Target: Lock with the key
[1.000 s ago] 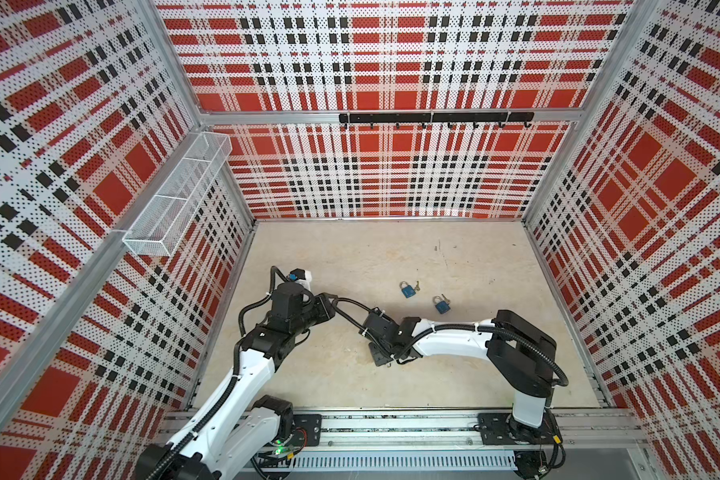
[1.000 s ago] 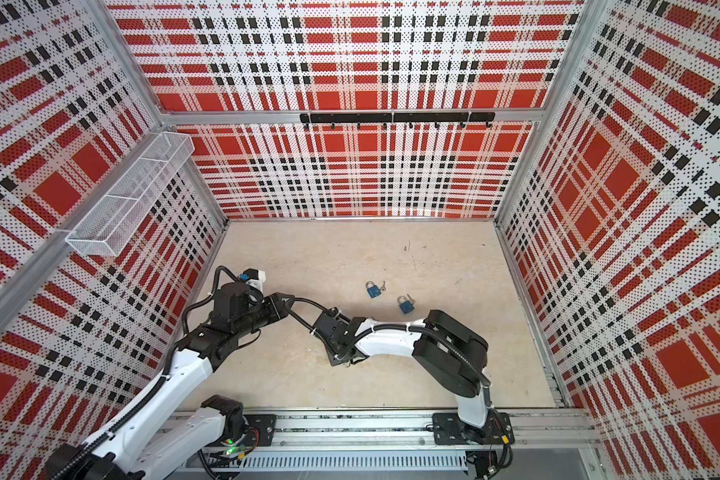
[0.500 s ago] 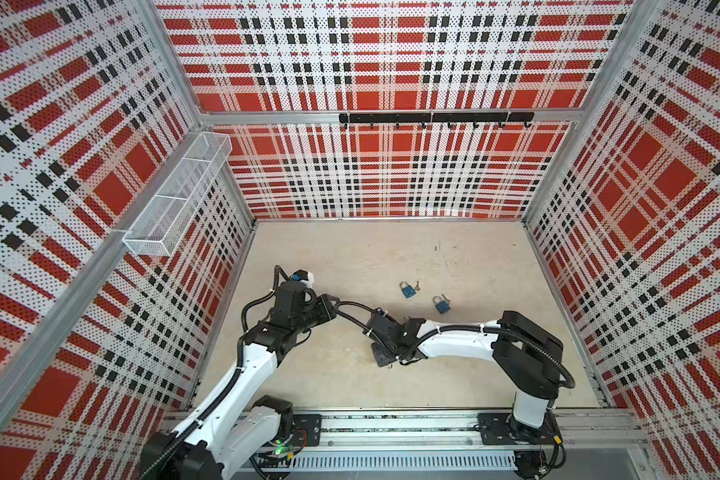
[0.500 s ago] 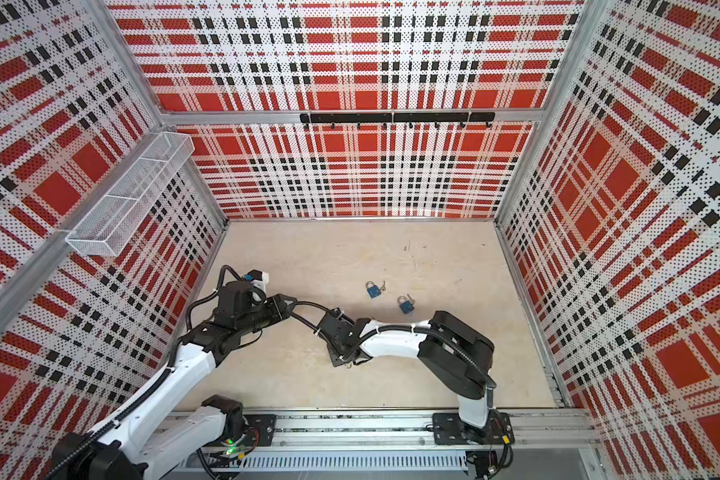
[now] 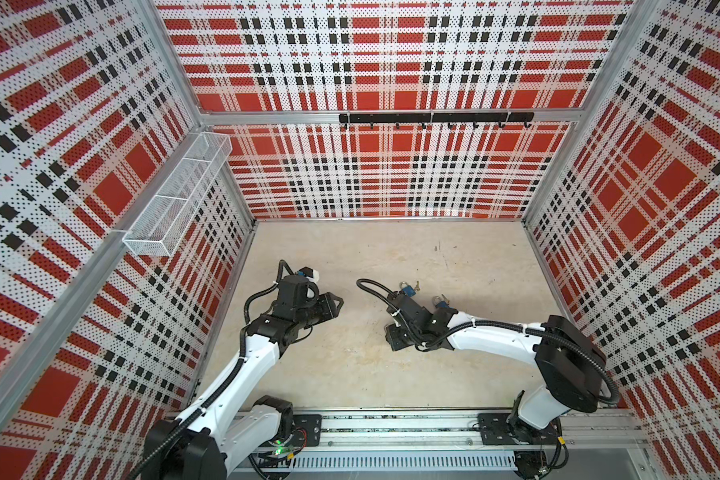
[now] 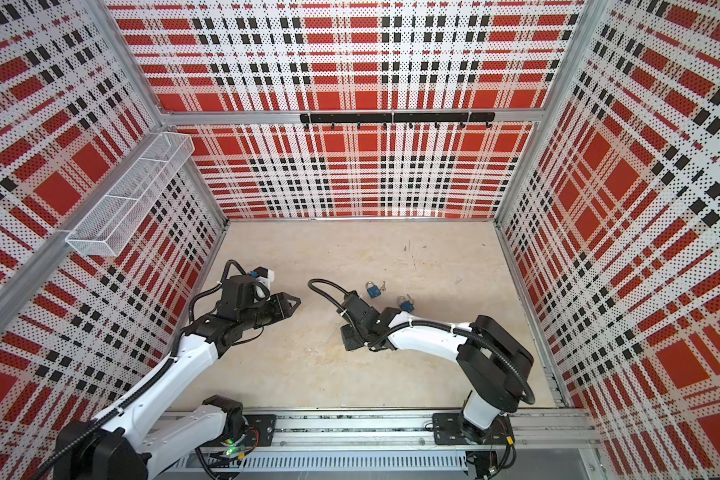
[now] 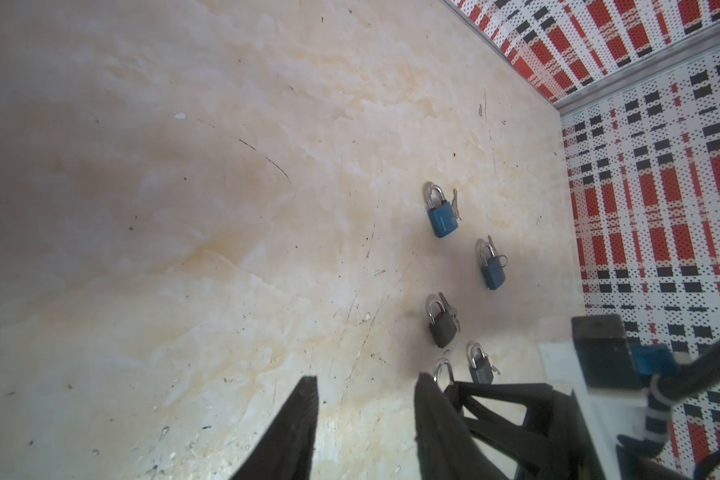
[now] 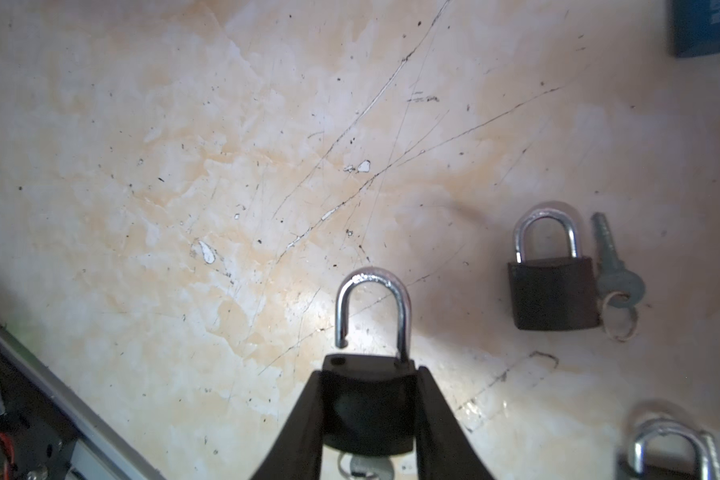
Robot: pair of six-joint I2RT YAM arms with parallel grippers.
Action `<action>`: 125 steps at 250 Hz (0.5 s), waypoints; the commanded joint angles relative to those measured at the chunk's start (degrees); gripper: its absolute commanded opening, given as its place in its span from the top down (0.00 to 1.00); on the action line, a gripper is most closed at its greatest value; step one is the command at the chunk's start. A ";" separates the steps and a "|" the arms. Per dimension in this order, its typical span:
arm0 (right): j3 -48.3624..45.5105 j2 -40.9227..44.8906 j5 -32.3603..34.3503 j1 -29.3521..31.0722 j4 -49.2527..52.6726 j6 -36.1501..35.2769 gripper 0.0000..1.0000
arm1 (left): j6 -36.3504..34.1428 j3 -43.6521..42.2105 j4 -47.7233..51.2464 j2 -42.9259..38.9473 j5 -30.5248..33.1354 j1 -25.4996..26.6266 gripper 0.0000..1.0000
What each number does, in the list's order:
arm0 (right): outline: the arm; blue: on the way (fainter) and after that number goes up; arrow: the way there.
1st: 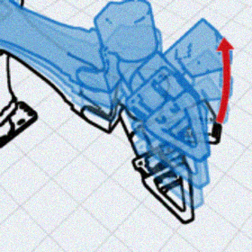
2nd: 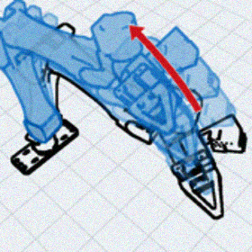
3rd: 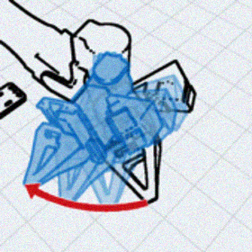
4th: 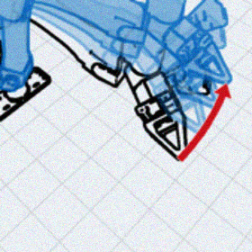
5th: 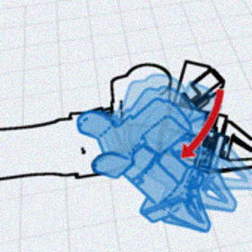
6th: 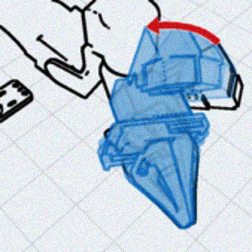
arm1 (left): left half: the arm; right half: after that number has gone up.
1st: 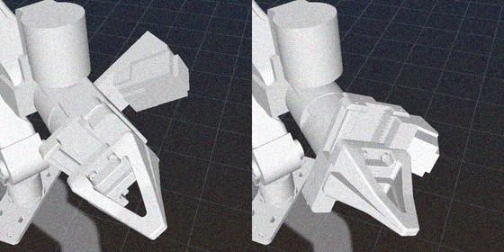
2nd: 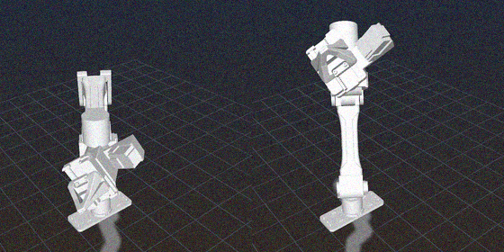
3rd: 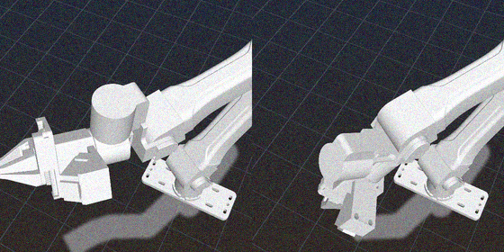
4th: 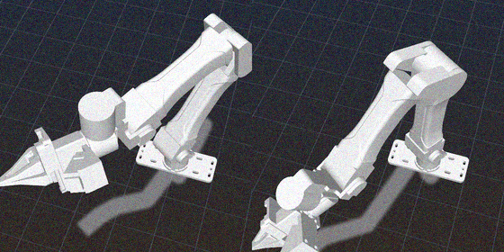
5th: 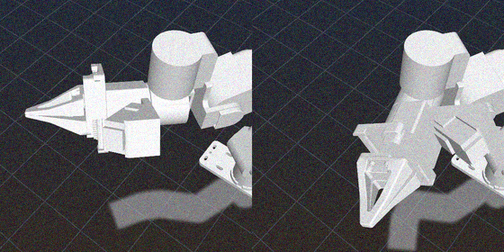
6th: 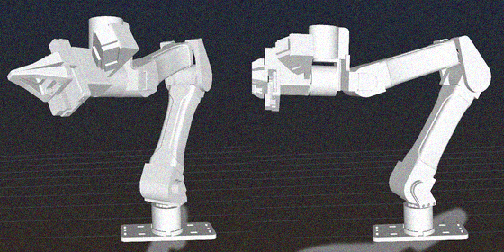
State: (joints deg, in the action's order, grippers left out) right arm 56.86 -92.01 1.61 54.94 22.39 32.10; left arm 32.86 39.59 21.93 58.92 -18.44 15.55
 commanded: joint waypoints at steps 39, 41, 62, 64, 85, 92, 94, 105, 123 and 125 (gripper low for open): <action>0.75 6.85 -0.38 -0.77 -1.57 -7.90 0.83 | -2.83 5.49 -0.84 3.42 -8.59 8.11 0.60; 0.78 6.95 -0.38 -0.79 -1.50 -8.12 0.83 | -2.79 5.56 -1.19 3.56 -9.08 8.38 0.60; 0.97 8.16 -0.63 -0.87 -1.04 -9.93 0.83 | -1.03 5.65 -4.83 5.30 -13.15 10.38 0.60; 0.97 8.31 -0.64 -0.84 -1.10 -10.01 0.83 | -0.91 5.66 -5.15 5.50 -13.43 10.51 0.60; 0.65 9.88 -0.69 -0.82 -1.13 -11.08 0.83 | 0.14 5.92 -6.91 6.80 -14.80 11.42 0.60; 0.58 10.37 -0.64 -0.80 -1.17 -11.24 0.83 | 0.34 5.93 -7.32 7.03 -14.96 11.64 0.60; 0.48 10.47 -0.66 -0.80 -1.22 -11.28 0.83 | 0.36 5.93 -7.49 7.14 -14.98 11.66 0.60; 0.29 11.18 -0.73 -0.80 -1.48 -11.46 0.82 | 0.71 5.89 -8.18 7.62 -15.51 11.78 0.60; -0.02 12.34 -0.44 -0.88 -1.76 -11.51 0.82 | 1.42 5.75 -9.59 8.48 -16.66 12.25 0.60; 0.00 12.35 -0.46 -0.86 -1.81 -11.53 0.82 | 1.50 5.73 -9.68 8.58 -16.73 12.32 0.60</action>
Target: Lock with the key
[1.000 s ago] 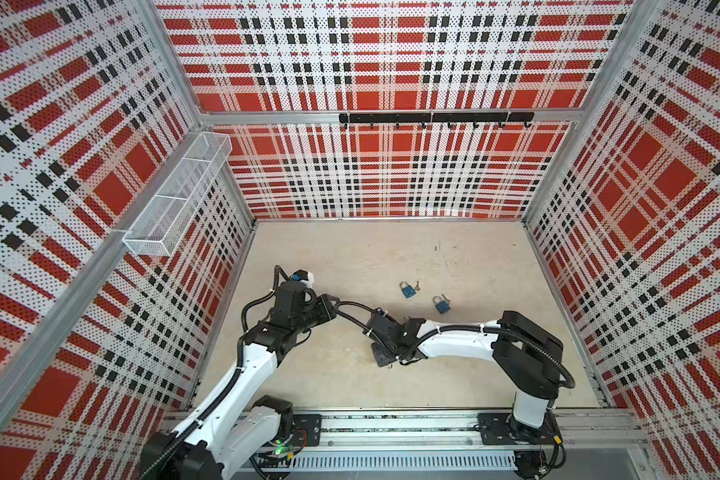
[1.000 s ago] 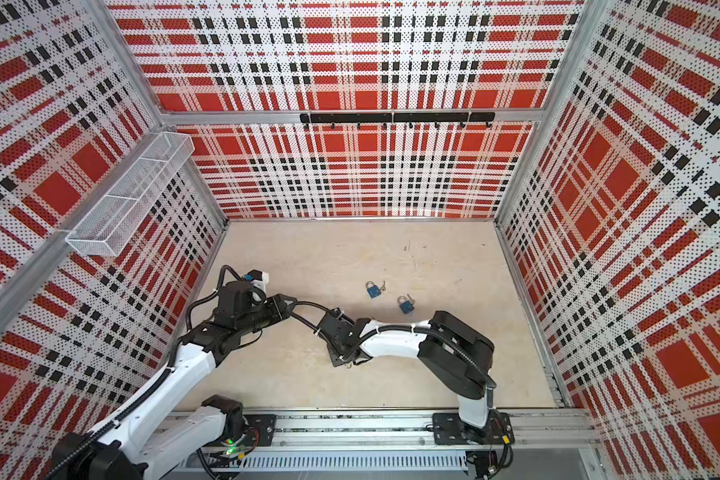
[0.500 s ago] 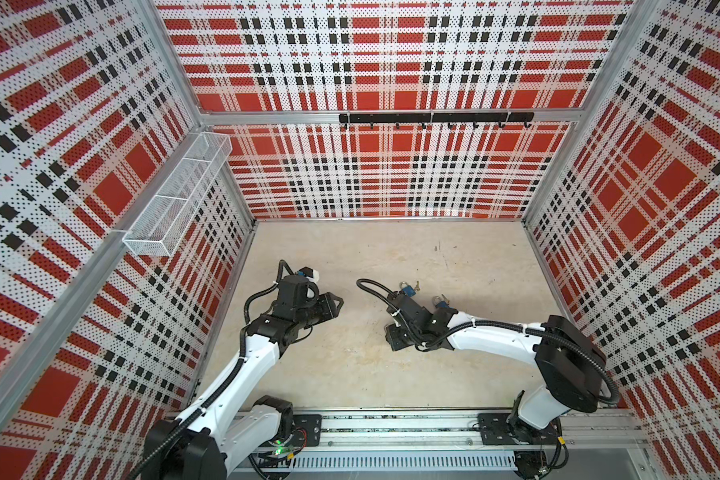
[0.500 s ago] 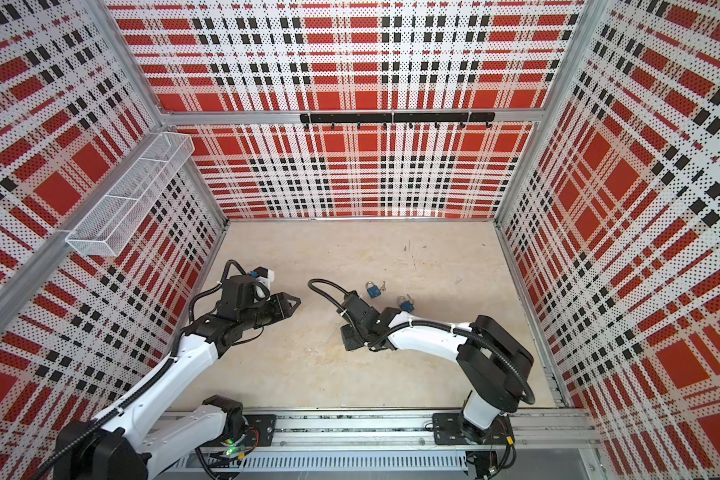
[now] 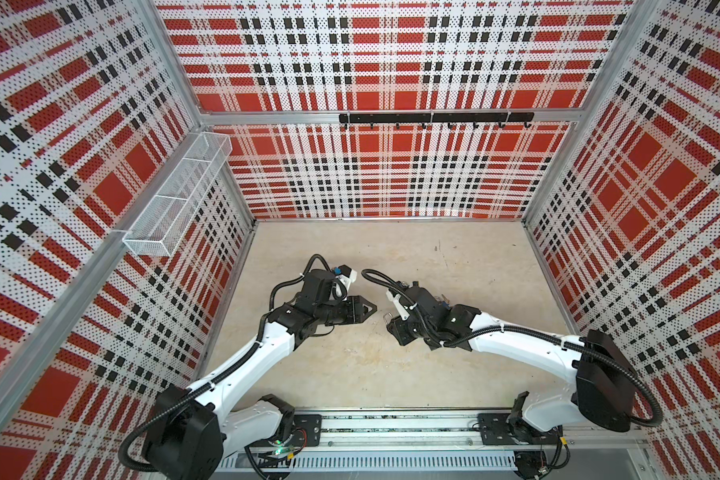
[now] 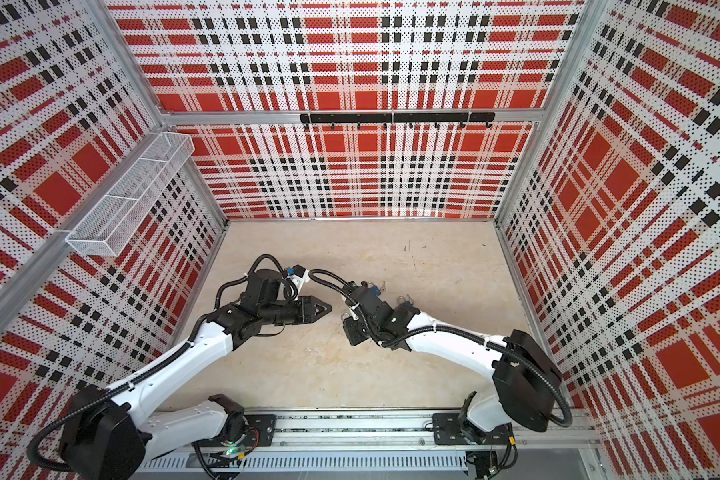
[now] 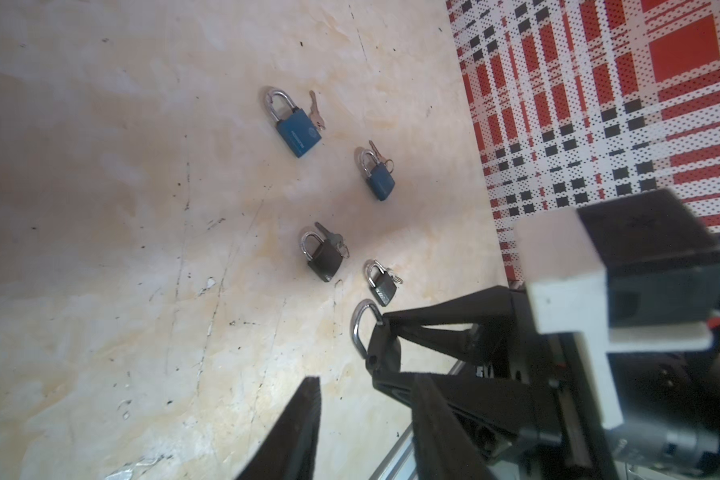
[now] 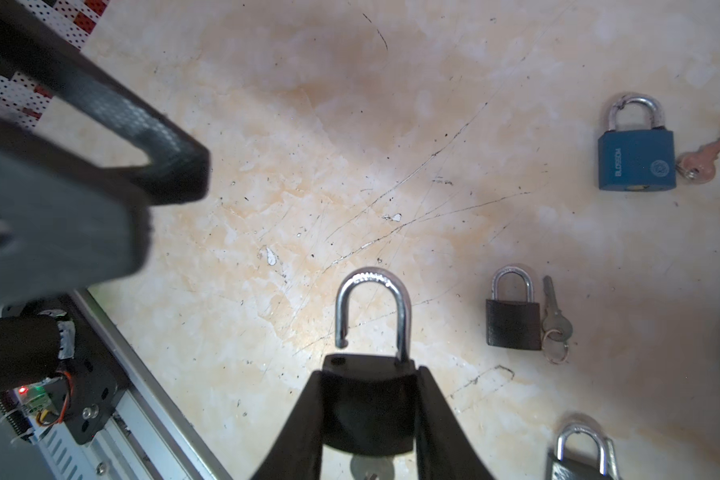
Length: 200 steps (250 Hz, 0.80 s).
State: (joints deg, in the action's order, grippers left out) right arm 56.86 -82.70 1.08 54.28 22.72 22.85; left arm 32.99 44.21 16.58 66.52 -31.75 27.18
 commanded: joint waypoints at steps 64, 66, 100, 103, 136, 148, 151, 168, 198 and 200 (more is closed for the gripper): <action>-0.53 4.53 -1.08 -0.17 -3.55 -2.15 0.82 | 3.01 1.41 -8.23 4.60 -4.58 3.09 0.60; -0.55 4.57 -1.08 -0.15 -3.60 -2.12 0.82 | 3.08 1.41 -8.43 4.72 -4.71 3.09 0.60; -0.68 4.91 -1.17 -0.19 -3.65 -1.93 0.82 | 3.65 2.00 -9.85 6.17 -5.25 3.63 0.61; -0.75 4.96 -1.17 -0.21 -3.65 -1.86 0.82 | 3.58 2.09 -9.90 6.25 -5.30 3.65 0.61; -0.80 5.33 -1.08 -0.16 -3.74 -1.89 0.82 | 3.70 2.33 -10.49 7.77 -5.26 4.27 0.62; -0.76 5.35 -1.08 -0.17 -3.82 -1.84 0.82 | 3.67 2.36 -10.73 8.23 -5.27 4.38 0.63; -0.78 5.35 -1.08 -0.14 -3.82 -1.85 0.82 | 3.70 2.35 -10.77 8.29 -5.30 4.51 0.63; -0.77 5.35 -1.17 -0.16 -3.91 -1.80 0.82 | 3.84 2.33 -11.26 8.81 -5.18 4.67 0.66; -0.53 5.35 -1.17 -0.22 -3.92 -1.80 0.82 | 4.08 2.37 -12.00 9.27 -5.24 4.65 0.72; -0.57 5.35 -1.17 -0.16 -3.94 -1.86 0.82 | 4.12 2.33 -12.01 9.31 -5.19 4.69 0.72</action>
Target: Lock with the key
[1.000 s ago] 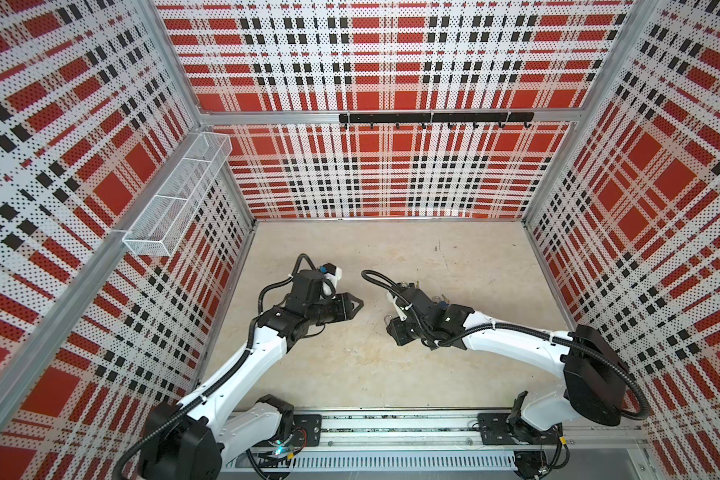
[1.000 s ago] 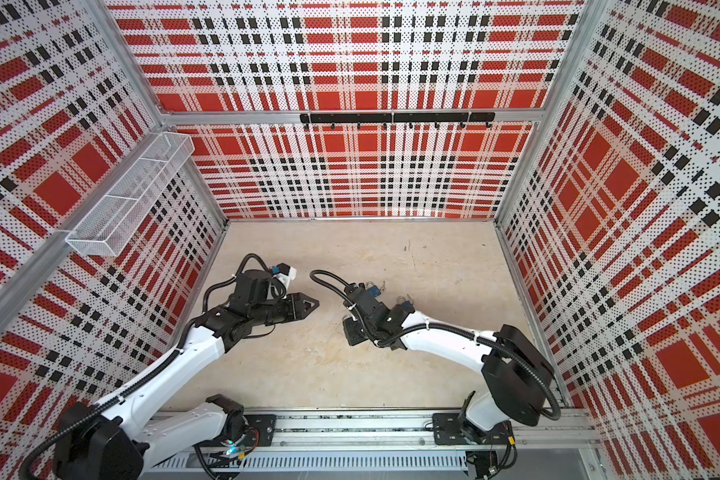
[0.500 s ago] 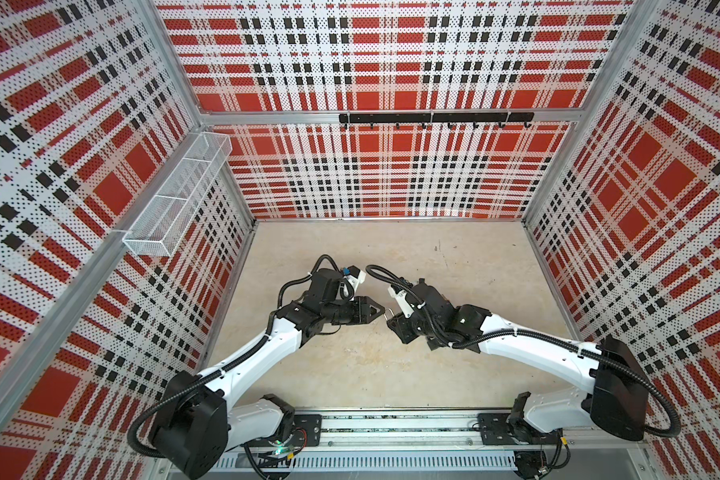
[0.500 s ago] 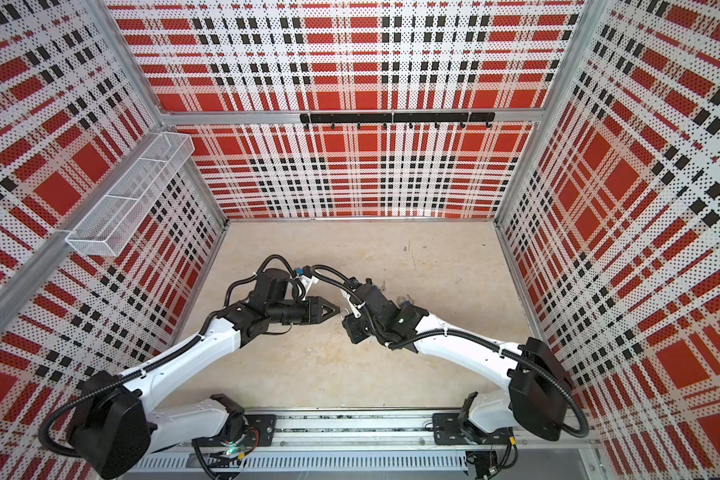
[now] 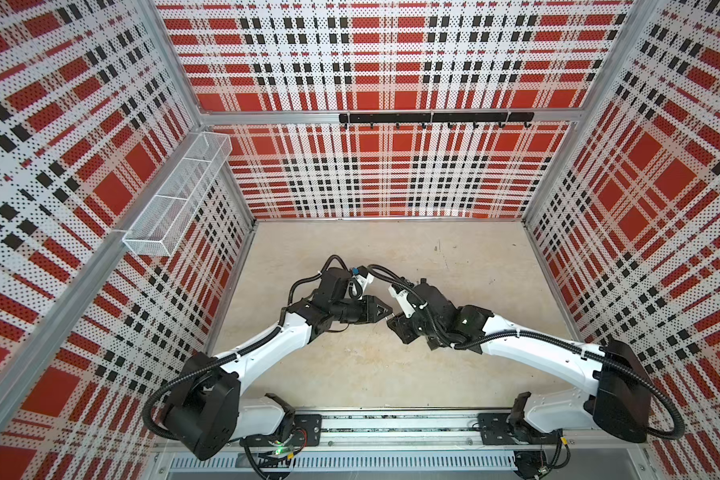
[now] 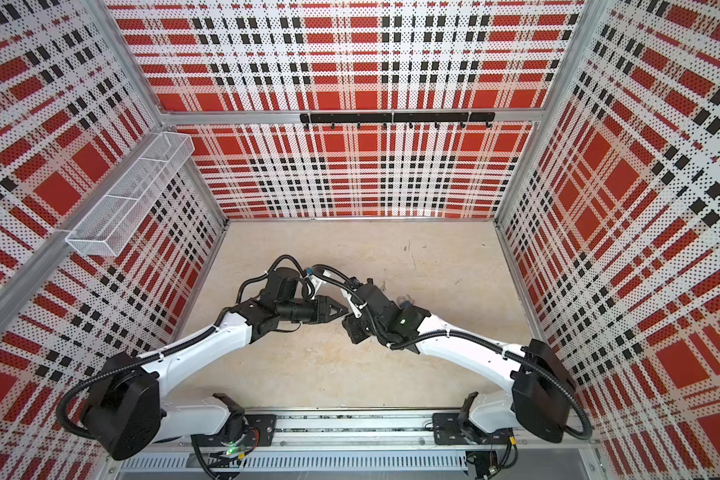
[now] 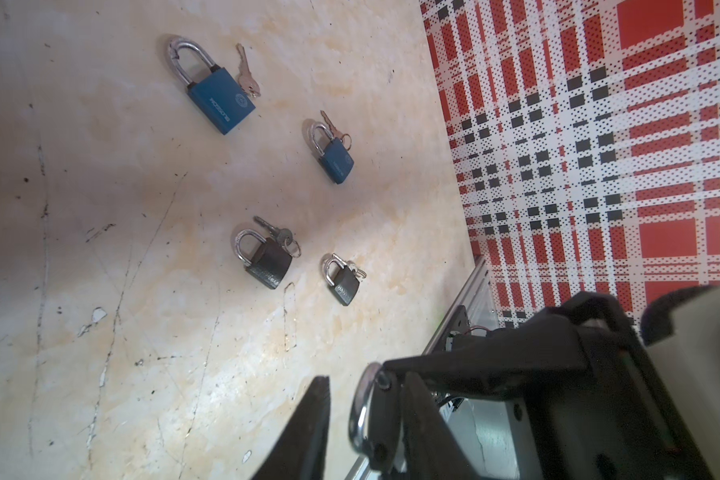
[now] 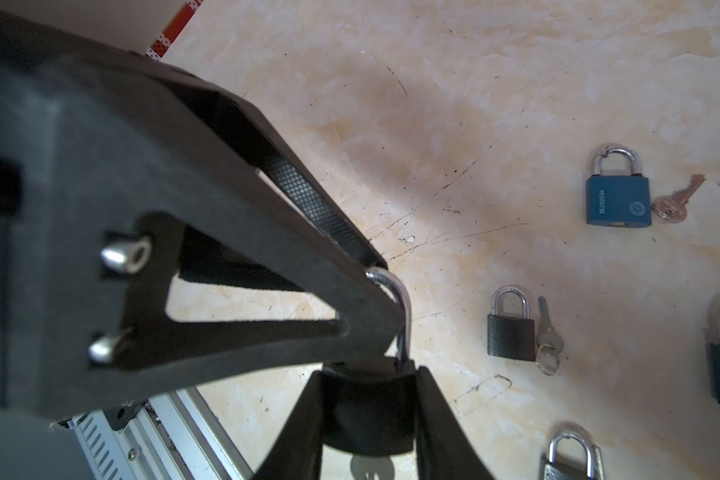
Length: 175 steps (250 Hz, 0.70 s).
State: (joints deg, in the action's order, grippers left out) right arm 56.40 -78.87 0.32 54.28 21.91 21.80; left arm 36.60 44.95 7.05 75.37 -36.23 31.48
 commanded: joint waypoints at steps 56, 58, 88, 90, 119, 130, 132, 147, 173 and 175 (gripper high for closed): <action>0.20 1.44 -0.40 -0.22 -3.01 -1.06 0.82 | 0.76 1.73 -3.09 0.94 -1.04 0.46 0.79; 0.11 1.42 -0.40 -0.21 -3.02 -1.06 0.82 | 0.80 1.72 -3.09 1.03 -1.10 0.47 0.79; 0.14 1.44 -0.32 -0.15 -2.94 -1.17 0.82 | 0.83 1.66 -3.18 1.35 -1.36 0.43 0.80; 0.12 1.48 -0.32 -0.17 -2.93 -1.15 0.82 | 0.84 1.64 -3.18 1.40 -1.38 0.49 0.80; 0.35 1.45 -0.23 -0.24 -2.94 -1.35 0.82 | 0.89 1.59 -3.18 1.76 -1.66 0.46 0.81; 0.45 1.46 -0.16 -0.24 -2.82 -1.36 0.82 | 0.87 1.61 -3.27 1.77 -1.74 0.51 0.83; 0.46 1.47 -0.15 -0.25 -2.83 -1.42 0.82 | 0.85 1.58 -3.27 1.79 -1.74 0.46 0.83; 0.43 1.44 -0.14 -0.25 -2.81 -1.41 0.82 | 0.89 1.60 -3.28 1.84 -1.68 0.48 0.86; 0.60 1.51 -0.23 -0.25 -2.76 -1.50 0.82 | 0.76 1.57 -3.31 1.94 -1.74 0.44 0.98; 0.61 1.54 -0.18 -0.30 -2.75 -1.45 0.82 | 0.76 1.57 -3.28 1.94 -1.74 0.42 1.00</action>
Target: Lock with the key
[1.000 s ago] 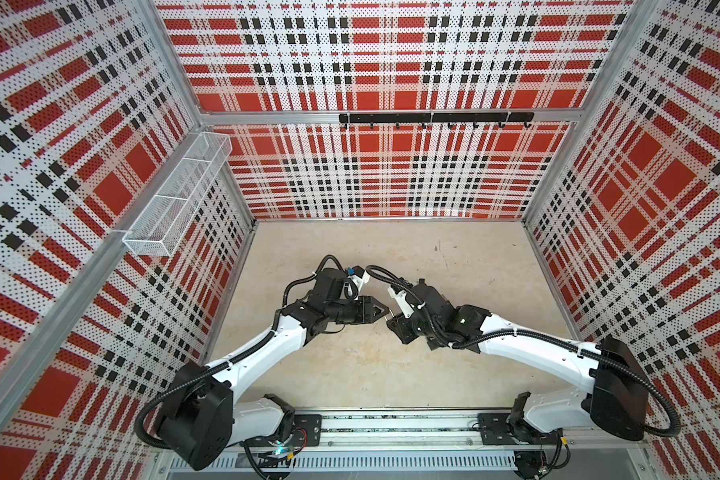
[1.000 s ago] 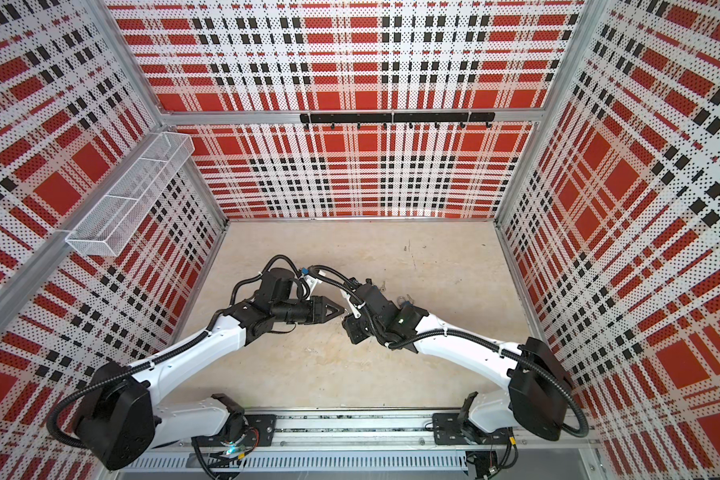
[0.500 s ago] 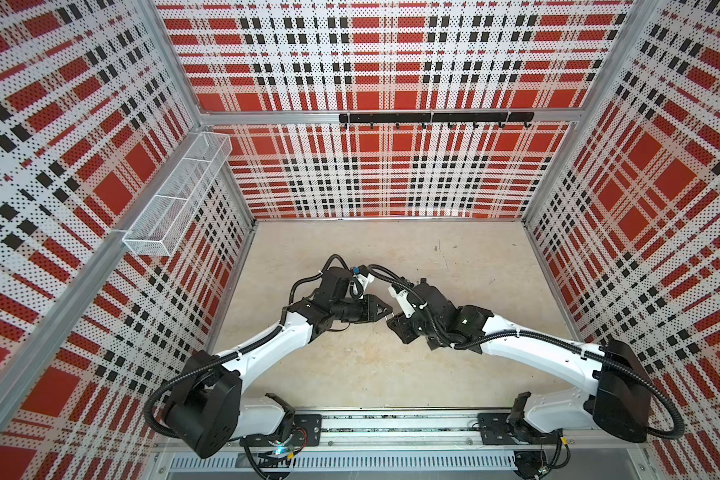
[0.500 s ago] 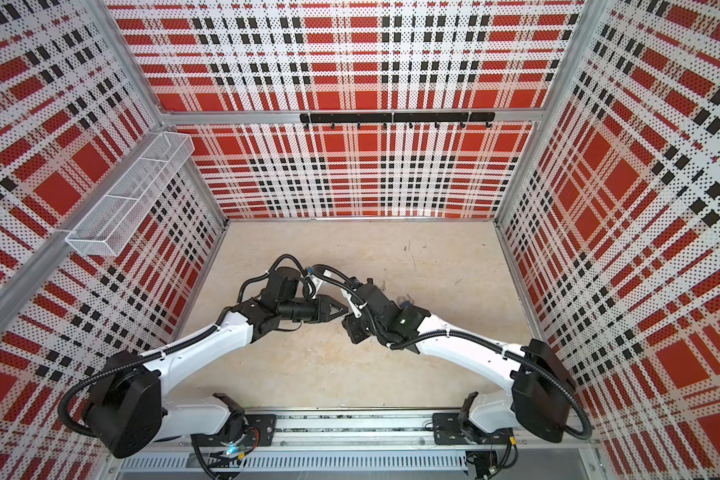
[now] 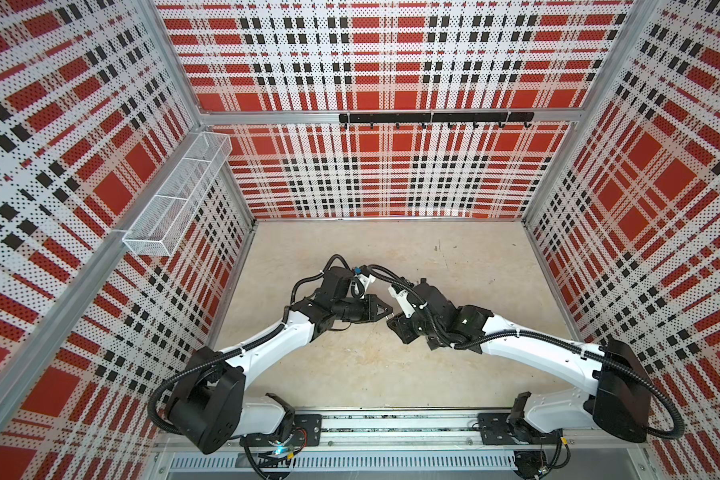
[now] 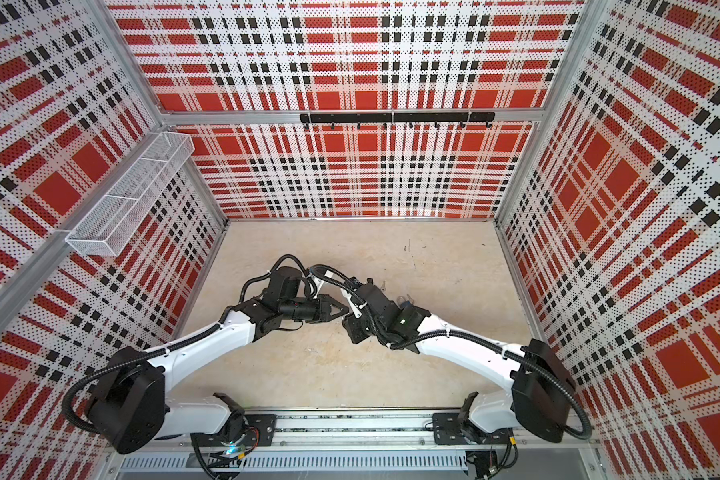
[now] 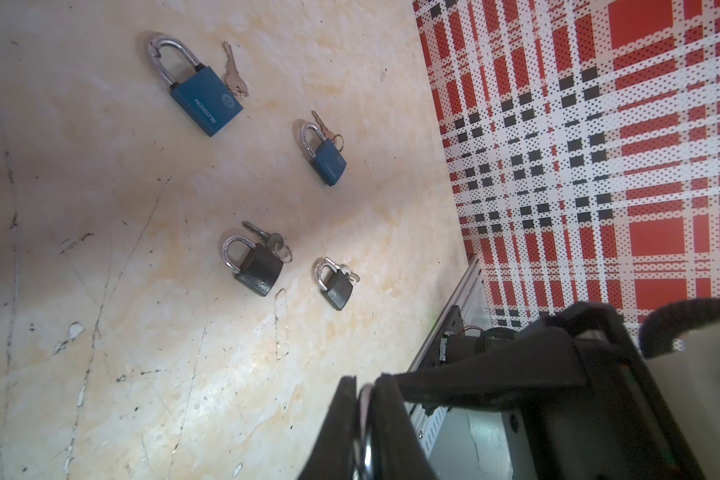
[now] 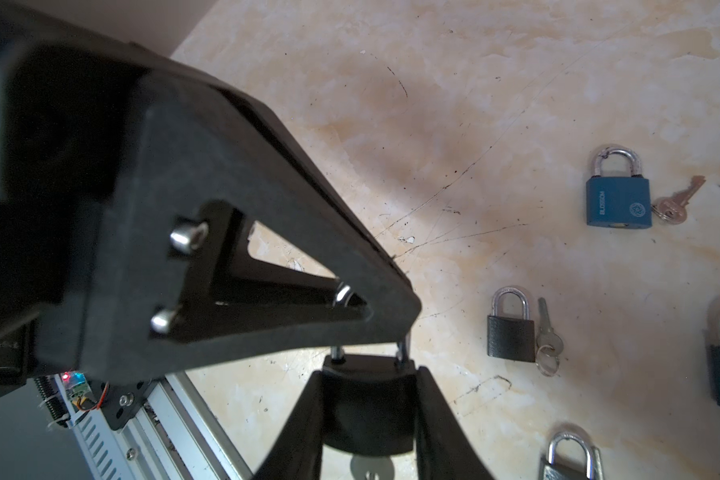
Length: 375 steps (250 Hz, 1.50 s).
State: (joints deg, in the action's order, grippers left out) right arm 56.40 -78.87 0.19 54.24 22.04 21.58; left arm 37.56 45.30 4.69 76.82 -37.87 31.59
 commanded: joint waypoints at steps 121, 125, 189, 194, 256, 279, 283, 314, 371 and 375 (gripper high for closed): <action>-13.13 14.23 -10.66 -10.58 -20.27 8.14 0.40 | 12.98 -2.61 -16.57 -4.85 10.54 0.89 1.00; -14.11 14.98 -11.82 -11.53 -21.69 8.46 0.40 | 14.00 -2.74 -17.86 -4.93 11.46 1.20 1.00; -20.03 21.36 -24.17 -22.65 -34.20 8.33 0.43 | 24.05 0.83 -27.76 -3.85 20.70 5.07 1.00; -19.82 21.47 -24.81 -22.82 -34.33 7.64 0.43 | 24.41 1.40 -27.88 -3.71 20.86 5.32 1.00; -18.10 20.70 -26.47 -23.13 -37.38 2.21 0.44 | 30.08 5.19 -30.08 -1.92 22.29 6.58 1.00; -17.41 20.27 -26.01 -23.16 -37.60 0.20 0.43 | 32.26 5.75 -31.89 -0.82 21.42 6.68 1.00; -17.26 20.21 -25.93 -23.15 -37.52 -0.14 0.43 | 32.38 5.90 -32.02 -0.62 21.21 6.74 1.00; -16.39 20.41 -24.88 -23.16 -36.99 -1.67 0.43 | 32.75 6.47 -32.11 -0.05 20.41 6.82 1.00; -16.09 23.17 -21.60 -23.28 -33.37 -4.20 0.42 | 33.61 6.07 -32.11 -0.38 20.55 6.82 1.00; -16.06 23.35 -21.45 -23.22 -33.22 -4.39 0.41 | 33.63 6.10 -32.10 -0.29 20.44 6.81 1.00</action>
State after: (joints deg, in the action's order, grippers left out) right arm 38.68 -57.93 -23.35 31.35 -10.92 20.45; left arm 69.21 50.04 -24.05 76.77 -17.12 38.04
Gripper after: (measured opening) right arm 0.581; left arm 0.076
